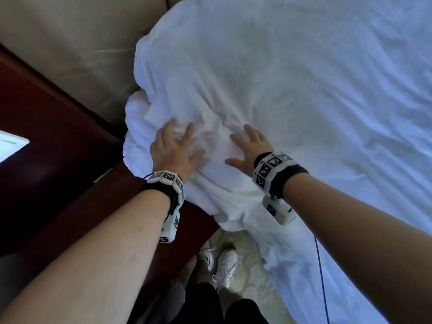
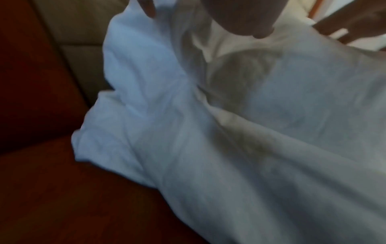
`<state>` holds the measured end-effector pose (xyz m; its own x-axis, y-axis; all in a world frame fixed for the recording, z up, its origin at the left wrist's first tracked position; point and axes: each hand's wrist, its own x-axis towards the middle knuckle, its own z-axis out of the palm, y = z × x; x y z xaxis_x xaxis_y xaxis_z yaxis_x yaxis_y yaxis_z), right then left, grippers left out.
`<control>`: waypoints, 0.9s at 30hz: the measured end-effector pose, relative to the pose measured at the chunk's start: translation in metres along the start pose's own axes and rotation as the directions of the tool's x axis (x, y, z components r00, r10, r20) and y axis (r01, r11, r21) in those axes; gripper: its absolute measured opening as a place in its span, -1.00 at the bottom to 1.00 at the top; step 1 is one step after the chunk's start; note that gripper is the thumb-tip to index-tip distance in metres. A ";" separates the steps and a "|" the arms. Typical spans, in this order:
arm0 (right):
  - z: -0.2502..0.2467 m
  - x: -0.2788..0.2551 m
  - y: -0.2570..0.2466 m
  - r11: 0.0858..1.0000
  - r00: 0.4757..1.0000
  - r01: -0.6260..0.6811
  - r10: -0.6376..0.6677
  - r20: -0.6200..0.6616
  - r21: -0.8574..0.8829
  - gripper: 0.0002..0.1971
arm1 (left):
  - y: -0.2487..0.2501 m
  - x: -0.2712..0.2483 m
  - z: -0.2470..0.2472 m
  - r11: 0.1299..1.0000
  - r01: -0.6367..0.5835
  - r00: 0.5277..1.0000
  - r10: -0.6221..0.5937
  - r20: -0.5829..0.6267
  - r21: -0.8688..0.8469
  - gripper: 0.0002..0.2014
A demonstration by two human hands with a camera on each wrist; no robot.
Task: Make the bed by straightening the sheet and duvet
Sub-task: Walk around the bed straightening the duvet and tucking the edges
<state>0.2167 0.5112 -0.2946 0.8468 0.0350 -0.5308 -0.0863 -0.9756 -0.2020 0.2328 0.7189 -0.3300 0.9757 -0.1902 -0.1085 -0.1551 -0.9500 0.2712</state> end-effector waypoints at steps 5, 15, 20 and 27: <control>0.064 -0.045 0.001 0.998 0.993 0.052 -0.056 -0.106 -0.034 -0.17 | 0.001 -0.036 0.028 0.978 0.192 0.975 -0.181 0.127 -0.083 -0.22; 0.146 0.019 -0.002 0.985 0.984 -0.132 0.143 -0.109 0.108 0.13 | -0.015 0.014 0.096 0.967 -0.003 0.984 0.048 0.171 -0.253 0.17; 0.174 0.040 -0.003 0.967 0.985 -0.170 0.160 0.067 0.191 -0.20 | -0.012 0.022 0.135 0.972 -0.130 0.950 0.179 0.255 -0.198 0.00; 0.084 0.012 -0.035 0.917 0.979 -0.127 0.178 -0.102 0.378 -0.38 | -0.005 0.062 0.044 0.937 -0.260 0.942 0.299 0.151 -0.232 -0.14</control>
<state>0.1857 0.5636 -0.3631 0.8671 -0.1615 -0.4713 -0.3852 -0.8172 -0.4287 0.2877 0.7012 -0.3803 0.8498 -0.5005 -0.1656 -0.3630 -0.7833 0.5046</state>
